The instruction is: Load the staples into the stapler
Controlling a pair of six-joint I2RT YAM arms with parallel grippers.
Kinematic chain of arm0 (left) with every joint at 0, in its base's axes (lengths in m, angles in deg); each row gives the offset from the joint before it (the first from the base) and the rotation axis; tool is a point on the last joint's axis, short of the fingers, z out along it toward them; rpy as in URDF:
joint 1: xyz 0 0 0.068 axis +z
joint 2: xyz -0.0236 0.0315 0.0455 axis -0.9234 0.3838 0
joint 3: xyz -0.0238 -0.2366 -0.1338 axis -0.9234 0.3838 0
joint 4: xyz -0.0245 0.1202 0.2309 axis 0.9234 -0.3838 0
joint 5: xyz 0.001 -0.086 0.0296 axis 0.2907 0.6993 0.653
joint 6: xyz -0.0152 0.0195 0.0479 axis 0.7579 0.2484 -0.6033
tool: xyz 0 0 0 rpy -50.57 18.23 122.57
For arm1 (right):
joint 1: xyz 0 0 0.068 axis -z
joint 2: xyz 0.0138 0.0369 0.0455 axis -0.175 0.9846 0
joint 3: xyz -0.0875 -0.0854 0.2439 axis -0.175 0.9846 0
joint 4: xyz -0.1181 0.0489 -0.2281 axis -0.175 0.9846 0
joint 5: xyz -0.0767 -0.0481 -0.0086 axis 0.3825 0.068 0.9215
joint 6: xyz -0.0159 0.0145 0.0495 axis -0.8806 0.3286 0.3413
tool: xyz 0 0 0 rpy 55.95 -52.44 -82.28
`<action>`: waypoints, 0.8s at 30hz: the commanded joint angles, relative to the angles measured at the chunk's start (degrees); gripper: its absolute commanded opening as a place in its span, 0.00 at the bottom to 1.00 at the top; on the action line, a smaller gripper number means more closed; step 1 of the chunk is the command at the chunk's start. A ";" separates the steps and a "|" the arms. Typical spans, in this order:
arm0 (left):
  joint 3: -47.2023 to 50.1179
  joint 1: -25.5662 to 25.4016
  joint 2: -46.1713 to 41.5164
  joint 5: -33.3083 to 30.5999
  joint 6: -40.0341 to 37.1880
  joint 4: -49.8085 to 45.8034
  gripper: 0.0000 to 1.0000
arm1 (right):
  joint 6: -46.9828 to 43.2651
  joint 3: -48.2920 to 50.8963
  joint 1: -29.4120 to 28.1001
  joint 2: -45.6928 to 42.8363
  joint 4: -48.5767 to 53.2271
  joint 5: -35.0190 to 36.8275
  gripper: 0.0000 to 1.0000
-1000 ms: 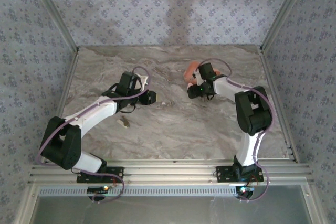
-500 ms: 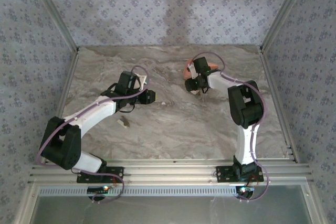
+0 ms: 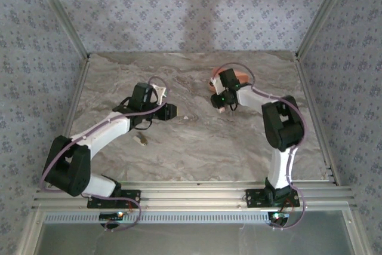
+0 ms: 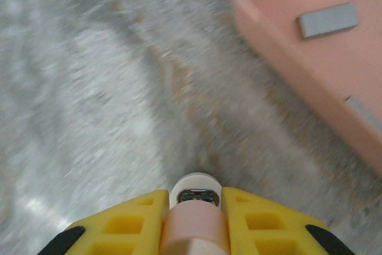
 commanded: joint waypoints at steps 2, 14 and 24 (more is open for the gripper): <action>4.75 -2.96 -2.93 8.69 -9.45 11.43 0.41 | -10.06 10.63 -0.55 -13.77 -5.30 -16.38 0.19; 6.29 -8.32 1.53 12.15 -11.09 24.50 0.46 | -34.66 19.79 -3.33 -26.53 -4.42 -41.07 0.00; 6.72 -8.31 2.56 14.16 -6.70 26.94 0.46 | -34.30 21.49 -3.75 -28.05 -9.07 -44.94 0.00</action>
